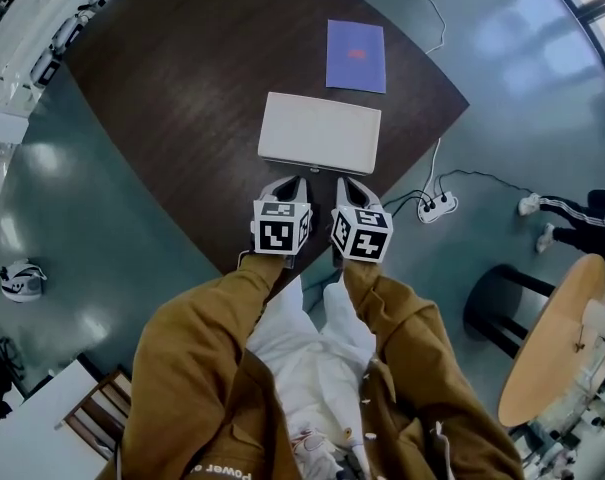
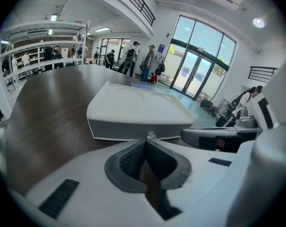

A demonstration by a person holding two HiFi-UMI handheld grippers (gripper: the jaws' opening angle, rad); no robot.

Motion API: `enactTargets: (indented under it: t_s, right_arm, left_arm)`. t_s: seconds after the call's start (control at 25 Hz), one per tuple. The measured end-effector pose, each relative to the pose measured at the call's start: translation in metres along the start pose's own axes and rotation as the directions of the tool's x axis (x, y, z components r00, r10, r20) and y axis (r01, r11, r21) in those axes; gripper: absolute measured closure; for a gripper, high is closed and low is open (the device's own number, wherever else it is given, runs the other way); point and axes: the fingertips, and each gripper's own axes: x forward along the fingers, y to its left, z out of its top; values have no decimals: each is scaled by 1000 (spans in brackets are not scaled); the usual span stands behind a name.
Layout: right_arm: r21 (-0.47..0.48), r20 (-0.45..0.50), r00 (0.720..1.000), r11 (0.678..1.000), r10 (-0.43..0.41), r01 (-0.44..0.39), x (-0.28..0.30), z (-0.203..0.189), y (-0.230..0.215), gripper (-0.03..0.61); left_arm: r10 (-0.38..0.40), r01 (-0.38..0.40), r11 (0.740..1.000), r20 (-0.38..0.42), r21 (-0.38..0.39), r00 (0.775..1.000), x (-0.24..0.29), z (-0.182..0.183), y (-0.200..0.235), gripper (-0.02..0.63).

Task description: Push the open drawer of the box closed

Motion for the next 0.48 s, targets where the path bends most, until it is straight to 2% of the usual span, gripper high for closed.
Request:
enactTargets:
  t_s: [0.24, 0.48]
  right_arm:
    - [-29, 32, 998, 998, 61, -60, -41, 3, -1, 574]
    - [-71, 58, 989, 989, 136, -132, -99, -3, -8, 574]
  left_arm:
    - [-15, 17, 999, 56, -35, 998, -35, 3, -38, 607]
    - [-66, 68, 998, 100, -14, 993, -77, -1, -84, 607]
